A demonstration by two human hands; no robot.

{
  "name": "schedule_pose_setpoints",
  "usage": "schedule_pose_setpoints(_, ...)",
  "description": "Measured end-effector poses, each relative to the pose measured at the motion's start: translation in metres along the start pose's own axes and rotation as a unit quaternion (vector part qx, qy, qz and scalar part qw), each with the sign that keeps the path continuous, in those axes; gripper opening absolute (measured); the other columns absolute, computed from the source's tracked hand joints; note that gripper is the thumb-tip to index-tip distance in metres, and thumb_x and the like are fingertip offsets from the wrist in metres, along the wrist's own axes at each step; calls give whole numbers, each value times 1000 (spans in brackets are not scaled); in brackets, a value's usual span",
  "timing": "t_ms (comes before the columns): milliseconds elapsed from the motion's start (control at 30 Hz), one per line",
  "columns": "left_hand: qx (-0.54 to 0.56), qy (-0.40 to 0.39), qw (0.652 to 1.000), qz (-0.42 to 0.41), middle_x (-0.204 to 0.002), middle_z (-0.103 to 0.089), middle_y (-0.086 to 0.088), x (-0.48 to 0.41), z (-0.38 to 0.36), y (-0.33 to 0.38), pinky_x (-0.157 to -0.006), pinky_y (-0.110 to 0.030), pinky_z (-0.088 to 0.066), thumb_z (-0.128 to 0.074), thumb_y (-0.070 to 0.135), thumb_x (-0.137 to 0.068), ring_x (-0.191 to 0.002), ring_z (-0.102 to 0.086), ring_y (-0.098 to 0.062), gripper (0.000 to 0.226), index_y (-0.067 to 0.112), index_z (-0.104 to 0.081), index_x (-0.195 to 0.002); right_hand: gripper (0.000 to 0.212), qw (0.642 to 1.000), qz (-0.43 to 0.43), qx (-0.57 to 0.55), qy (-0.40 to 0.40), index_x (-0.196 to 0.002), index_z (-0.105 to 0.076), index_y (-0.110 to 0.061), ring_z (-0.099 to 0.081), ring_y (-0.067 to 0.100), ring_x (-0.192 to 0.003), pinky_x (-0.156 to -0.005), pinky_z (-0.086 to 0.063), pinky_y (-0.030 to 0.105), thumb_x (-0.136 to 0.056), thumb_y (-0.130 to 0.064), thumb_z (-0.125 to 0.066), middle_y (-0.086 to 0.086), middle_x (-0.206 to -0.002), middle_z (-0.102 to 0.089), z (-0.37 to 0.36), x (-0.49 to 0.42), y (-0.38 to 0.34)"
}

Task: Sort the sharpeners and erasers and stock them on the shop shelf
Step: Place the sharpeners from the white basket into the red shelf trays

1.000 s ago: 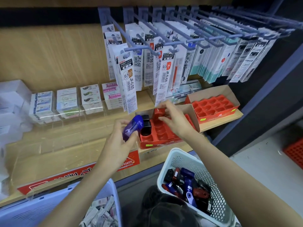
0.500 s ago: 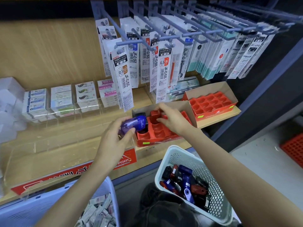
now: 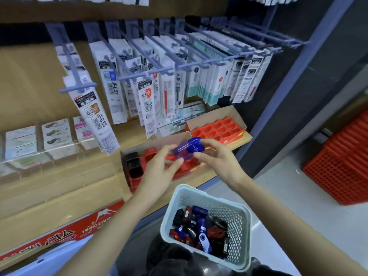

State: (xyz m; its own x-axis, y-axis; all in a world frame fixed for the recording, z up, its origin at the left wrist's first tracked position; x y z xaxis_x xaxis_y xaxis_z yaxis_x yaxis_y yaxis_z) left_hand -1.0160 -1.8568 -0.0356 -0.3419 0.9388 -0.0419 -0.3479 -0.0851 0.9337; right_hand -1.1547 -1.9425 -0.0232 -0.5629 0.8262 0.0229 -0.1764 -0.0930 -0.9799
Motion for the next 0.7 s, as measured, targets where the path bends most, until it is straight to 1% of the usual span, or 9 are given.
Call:
schedule_pose_setpoints(100,-207,-11,978,-33,-134,-45,3,-16,-25,-11,-102,-31,-36,-62,39,-86,-122,-45,-12,58,23,-39,-138,26,995,7,78,64,-111,-59,-11,-63,16,-94,-84,-51,24,-86,-5,-64,3,-104,-66,42,-23,5)
schedule_pose_setpoints(167,-392,-45,918,-35,-146,-34,-2,-21,-41,-30,-110,-36,-24,-59,51,-84,-135,-32,-20,74,19,-30,-145,31,983,8,161,85,-117,-56,-13,-62,16,-100,-90,-50,29,-87,-9,-64,2,-110,-64,62,-47,12)
schedule_pose_setpoints(233,-494,-60,866,-54,-145,-40,-8,-21,-49,-46,-108,-42,-32,-71,47,-77,-132,-41,-25,77,17,-41,-140,37,975,19,201,87,-123,-52,-16,-60,13,-102,-92,-50,33,-88,-10,-63,0,-112,-62,73,-74,19)
schedule_pose_setpoints(300,-518,-42,851,-75,-127,-59,-11,-22,-52,-59,-92,-44,-48,-90,34,-56,-110,-62,-27,74,14,-61,-122,39,969,49,234,70,-124,-51,-19,-59,12,-103,-94,-48,32,-89,-6,-61,-1,-112,-61,75,-100,22)
schedule_pose_setpoints(333,-521,-26,849,-85,-122,-63,-12,-24,-53,-65,-87,-44,-51,-93,27,-50,-102,-66,-27,72,14,-65,-116,38,961,66,264,49,-123,-51,-20,-58,12,-104,-95,-47,32,-89,-5,-60,1,-114,-62,73,-112,23)
schedule_pose_setpoints(467,-518,10,848,-114,-122,-62,-14,-27,-53,-69,-86,-46,-52,-91,18,-52,-99,-67,-28,66,13,-67,-113,36,890,106,428,-113,-118,-49,-19,-59,24,-103,-93,-46,39,-88,1,-55,11,-111,-64,56,-147,32)
schedule_pose_setpoints(533,-524,18,844,-117,-122,-62,-13,-27,-53,-71,-88,-45,-51,-89,18,-55,-100,-66,-28,63,15,-66,-114,35,863,116,461,-169,-114,-49,-18,-59,27,-98,-90,-46,41,-87,3,-53,10,-108,-63,53,-153,37)
schedule_pose_setpoints(600,-526,27,841,-121,-123,-61,-11,-27,-53,-73,-90,-44,-49,-88,19,-58,-102,-64,-27,62,16,-65,-116,35,849,128,479,-181,-115,-52,-19,-59,29,-99,-90,-46,43,-87,3,-53,10,-109,-62,52,-156,41)
schedule_pose_setpoints(700,-523,30,843,-121,-124,-60,-12,-28,-53,-74,-90,-44,-49,-87,19,-60,-103,-64,-26,61,16,-65,-116,40,826,163,525,-127,-127,-56,-17,-57,32,-98,-83,-48,45,-89,-2,-54,12,-118,-50,47,-153,44)
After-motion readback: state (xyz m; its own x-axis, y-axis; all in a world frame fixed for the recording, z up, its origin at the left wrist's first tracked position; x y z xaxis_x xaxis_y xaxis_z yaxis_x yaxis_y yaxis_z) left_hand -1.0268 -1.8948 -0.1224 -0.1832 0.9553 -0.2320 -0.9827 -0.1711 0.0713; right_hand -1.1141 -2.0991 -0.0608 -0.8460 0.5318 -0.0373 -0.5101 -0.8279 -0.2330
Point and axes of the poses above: each hand's wrist, its own x-axis away from the middle knuckle, its own z-axis out of the back of the hand, y = z × x, the point moved 3 cm from there along -x, towards the middle knuckle
